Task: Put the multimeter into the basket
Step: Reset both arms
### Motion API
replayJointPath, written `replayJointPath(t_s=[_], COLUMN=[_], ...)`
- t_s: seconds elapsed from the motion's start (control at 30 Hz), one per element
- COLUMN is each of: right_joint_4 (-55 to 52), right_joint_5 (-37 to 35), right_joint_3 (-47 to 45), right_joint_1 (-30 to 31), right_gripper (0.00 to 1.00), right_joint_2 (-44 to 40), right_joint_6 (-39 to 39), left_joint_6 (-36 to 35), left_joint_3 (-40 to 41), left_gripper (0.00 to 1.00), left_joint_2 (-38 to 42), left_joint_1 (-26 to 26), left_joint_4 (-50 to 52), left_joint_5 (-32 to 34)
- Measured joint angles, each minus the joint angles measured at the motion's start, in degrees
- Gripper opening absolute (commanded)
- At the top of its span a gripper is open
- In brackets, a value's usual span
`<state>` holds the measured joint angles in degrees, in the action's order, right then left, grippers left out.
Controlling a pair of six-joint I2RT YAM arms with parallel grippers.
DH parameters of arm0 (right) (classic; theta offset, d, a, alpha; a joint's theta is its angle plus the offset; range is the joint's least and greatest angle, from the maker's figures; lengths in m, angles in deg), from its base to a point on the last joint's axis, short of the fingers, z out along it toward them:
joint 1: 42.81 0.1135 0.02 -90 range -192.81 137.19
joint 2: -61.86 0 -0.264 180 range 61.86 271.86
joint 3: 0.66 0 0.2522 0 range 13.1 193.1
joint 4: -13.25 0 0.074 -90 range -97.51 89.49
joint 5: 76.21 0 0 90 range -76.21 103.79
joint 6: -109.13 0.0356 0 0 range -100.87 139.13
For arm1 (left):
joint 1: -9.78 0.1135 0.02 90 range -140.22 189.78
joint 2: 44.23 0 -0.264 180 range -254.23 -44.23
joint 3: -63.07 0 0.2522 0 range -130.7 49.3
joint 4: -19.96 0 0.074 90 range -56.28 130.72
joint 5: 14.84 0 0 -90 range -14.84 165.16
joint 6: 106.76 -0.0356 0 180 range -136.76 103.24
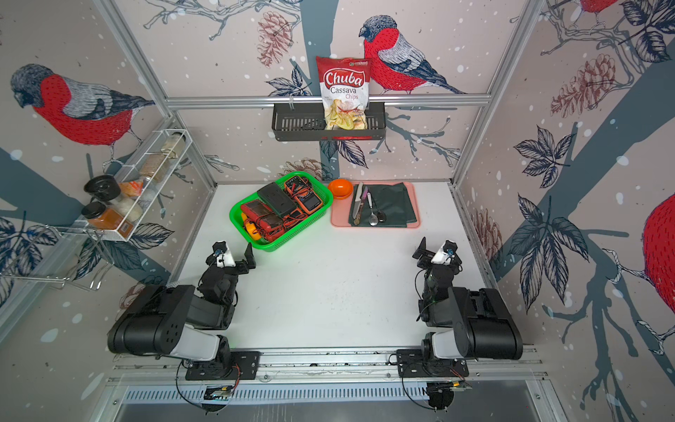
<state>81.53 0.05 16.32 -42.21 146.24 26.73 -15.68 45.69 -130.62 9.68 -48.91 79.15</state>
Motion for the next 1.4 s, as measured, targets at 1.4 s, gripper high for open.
replayJointPath(t_s=[1.4], right_joint_4=[-5.97], right_joint_5=[1.16], right_joint_3=[7.58], right_joint_1=[1.01], right_gripper=[1.00], right_joint_2=[3.63], right_joint_6=[-2.89], left_joint_6=[-2.97], left_joint_3=[-9.29], left_gripper=[0.98], left_joint_2=[-0.76], left_joint_1=[2.69], left_joint_4=[11.34], left_joint_5=[-15.93])
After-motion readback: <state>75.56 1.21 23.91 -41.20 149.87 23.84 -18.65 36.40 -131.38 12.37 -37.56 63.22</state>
